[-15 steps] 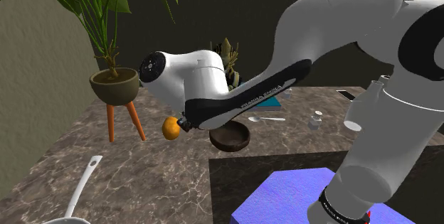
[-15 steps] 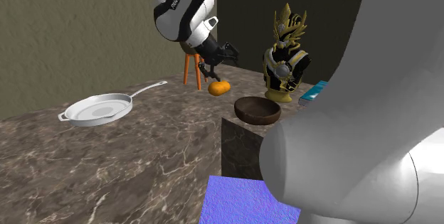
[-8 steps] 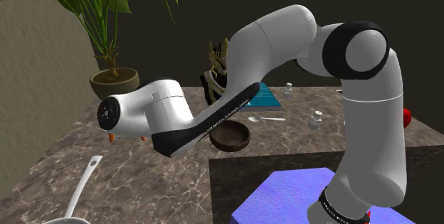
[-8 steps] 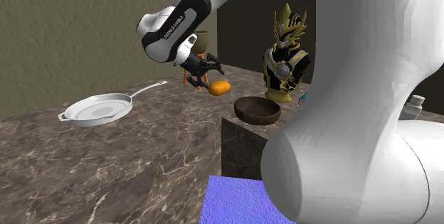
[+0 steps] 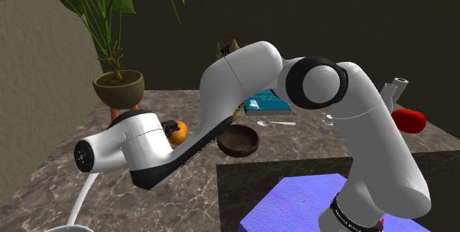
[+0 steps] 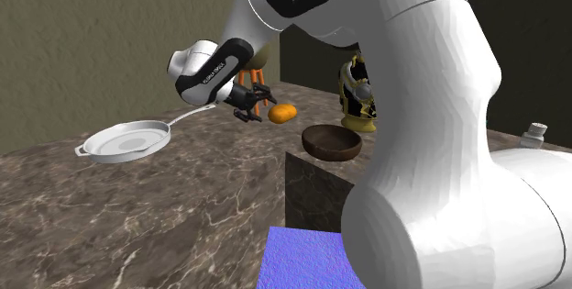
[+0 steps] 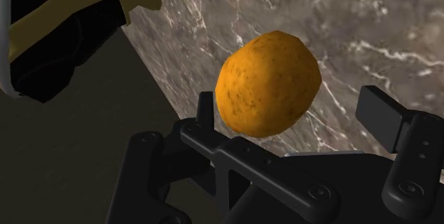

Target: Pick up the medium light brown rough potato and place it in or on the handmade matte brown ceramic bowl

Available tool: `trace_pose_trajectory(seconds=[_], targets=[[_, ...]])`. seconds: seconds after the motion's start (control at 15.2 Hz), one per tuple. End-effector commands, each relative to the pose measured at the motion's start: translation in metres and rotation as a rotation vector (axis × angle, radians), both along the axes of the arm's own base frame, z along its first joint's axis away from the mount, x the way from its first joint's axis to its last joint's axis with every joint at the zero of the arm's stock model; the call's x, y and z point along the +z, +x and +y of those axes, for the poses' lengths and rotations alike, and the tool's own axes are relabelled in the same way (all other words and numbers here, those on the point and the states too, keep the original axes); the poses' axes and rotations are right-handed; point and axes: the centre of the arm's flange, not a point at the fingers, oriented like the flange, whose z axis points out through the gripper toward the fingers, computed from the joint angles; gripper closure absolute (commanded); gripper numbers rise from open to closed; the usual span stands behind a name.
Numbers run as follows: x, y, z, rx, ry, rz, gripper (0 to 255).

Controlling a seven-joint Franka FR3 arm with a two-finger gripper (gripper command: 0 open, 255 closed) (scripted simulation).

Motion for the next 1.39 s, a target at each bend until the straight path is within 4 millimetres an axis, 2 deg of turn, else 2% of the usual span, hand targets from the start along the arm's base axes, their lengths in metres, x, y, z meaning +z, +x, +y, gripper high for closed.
trace_pose_trajectory(seconds=[0.0,0.26,0.79,0.86,1.32], targets=[[-0.006,0.005,-0.006,0.000,-0.004,-0.003,0],[-0.019,0.014,-0.024,0.000,-0.004,-0.003,0],[-0.019,0.014,-0.024,0.000,-0.004,-0.003,0],[-0.020,0.014,-0.024,0.000,-0.004,-0.003,255],[-0.020,0.015,-0.024,0.000,-0.004,-0.003,255]])
